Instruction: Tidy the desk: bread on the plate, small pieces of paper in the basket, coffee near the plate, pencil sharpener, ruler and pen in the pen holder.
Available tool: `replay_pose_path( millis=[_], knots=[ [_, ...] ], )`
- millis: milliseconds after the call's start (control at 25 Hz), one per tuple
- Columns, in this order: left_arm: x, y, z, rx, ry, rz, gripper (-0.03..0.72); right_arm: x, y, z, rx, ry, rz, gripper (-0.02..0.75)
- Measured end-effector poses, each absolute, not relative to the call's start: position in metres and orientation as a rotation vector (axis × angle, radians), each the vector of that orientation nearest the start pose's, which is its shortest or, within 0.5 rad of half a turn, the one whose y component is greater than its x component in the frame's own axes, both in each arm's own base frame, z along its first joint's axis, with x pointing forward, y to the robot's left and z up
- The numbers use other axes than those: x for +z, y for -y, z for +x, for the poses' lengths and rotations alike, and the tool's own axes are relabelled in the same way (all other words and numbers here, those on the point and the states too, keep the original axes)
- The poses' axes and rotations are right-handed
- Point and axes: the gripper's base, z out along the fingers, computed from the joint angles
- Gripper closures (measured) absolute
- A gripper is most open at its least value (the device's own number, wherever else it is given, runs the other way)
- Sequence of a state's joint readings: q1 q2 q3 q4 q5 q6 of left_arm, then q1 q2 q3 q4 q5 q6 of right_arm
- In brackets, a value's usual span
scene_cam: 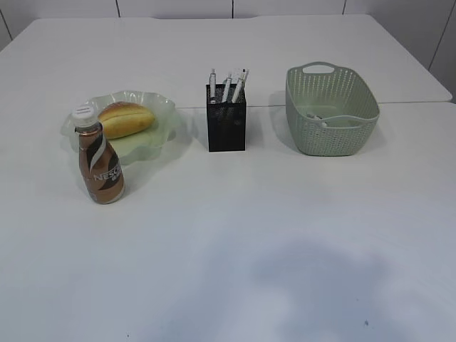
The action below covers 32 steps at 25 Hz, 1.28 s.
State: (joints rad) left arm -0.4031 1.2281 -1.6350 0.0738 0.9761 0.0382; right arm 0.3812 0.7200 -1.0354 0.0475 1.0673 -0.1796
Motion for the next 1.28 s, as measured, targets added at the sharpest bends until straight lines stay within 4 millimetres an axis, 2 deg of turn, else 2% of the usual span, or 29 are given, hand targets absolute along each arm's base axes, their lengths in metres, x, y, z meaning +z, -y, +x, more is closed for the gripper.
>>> replay_pose_path(
  millis=[40, 200, 280, 360, 520, 560, 640, 680, 760, 1000, 1040, 1280],
  knots=[
    [0.496, 0.084, 0.21, -0.143, -2.008, 0.455, 0.398, 0.395, -0.039, 0.089, 0.167, -2.144, -0.61, 0.345],
    [0.481, 0.074, 0.18, -0.174, -2.023, 0.461, 0.4, 0.391, -0.033, 0.074, 0.167, -2.111, -0.594, 0.345],
    [0.472, 0.066, 0.158, -0.21, -2.002, 0.455, 0.4, 0.391, -0.033, 0.074, 0.167, -2.111, -0.594, 0.345],
    [0.463, 0.059, 0.135, -0.247, -1.982, 0.449, 0.4, 0.39, -0.023, 0.053, 0.17, -2.051, -0.552, 0.345],
    [0.436, 0.045, 0.091, -0.309, -1.97, 0.447, 0.4, 0.386, -0.018, 0.04, 0.172, -2.015, -0.541, 0.345],
    [0.428, 0.041, 0.081, -0.314, -1.962, 0.452, 0.4, 0.382, -0.013, 0.027, 0.175, -1.976, -0.528, 0.345],
    [0.415, 0.033, 0.063, -0.312, -1.929, 0.46, 0.4, 0.382, -0.013, 0.027, 0.175, -1.976, -0.528, 0.345],
    [0.408, 0.029, 0.052, -0.312, -1.909, 0.458, 0.4, 0.374, -0.005, 0.009, 0.189, -1.923, -0.501, 0.345],
    [0.397, 0.021, 0.033, -0.328, -1.871, 0.453, 0.4, 0.366, -0.001, -0.003, 0.199, -1.896, -0.482, 0.345],
    [0.357, 0.009, -0.004, -0.362, -1.885, 0.484, 0.4, 0.354, 0.006, -0.021, 0.216, -1.873, -0.471, 0.345],
    [0.352, 0.007, -0.01, -0.359, -1.883, 0.49, 0.4, 0.346, 0.008, -0.028, 0.223, -1.892, -0.476, 0.345],
    [0.315, -0.001, -0.029, -0.349, -1.886, 0.513, 0.4, 0.328, 0.01, -0.037, 0.253, -1.891, -0.481, 0.345]
  ],
)
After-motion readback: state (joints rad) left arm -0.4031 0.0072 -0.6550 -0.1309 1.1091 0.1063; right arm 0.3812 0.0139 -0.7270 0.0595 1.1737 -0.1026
